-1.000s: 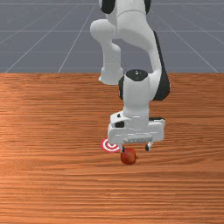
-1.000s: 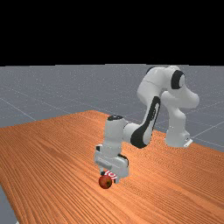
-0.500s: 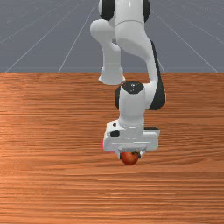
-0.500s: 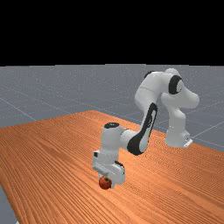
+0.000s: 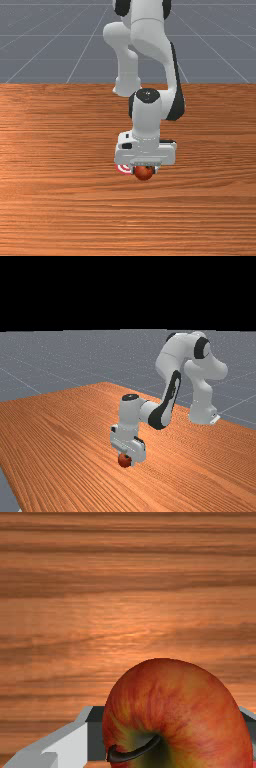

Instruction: Pick the apple to the marker

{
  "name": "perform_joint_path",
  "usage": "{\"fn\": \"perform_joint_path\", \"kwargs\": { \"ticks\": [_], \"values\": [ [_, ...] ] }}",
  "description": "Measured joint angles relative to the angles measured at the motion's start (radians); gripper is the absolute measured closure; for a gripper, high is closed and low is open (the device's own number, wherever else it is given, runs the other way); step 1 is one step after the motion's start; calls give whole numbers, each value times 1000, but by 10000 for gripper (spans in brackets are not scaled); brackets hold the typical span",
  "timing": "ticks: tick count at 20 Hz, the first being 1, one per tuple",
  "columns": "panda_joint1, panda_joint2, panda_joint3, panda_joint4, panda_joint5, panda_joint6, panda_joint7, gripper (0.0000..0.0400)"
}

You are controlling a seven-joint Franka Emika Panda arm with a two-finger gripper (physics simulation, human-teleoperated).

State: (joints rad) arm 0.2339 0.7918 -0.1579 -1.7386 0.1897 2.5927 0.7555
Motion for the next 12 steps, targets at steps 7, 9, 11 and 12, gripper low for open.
{"fn": "perform_joint_path", "kwargs": {
  "ticks": [7,9,11,12],
  "values": [
    [-14,-129,-67,-236,-16,2,7,95],
    [-13,-136,-70,-253,-16,1,9,52],
    [-13,-148,-80,-281,-19,1,13,16],
    [-14,-156,-87,-297,-22,1,15,6]
  ]
}}
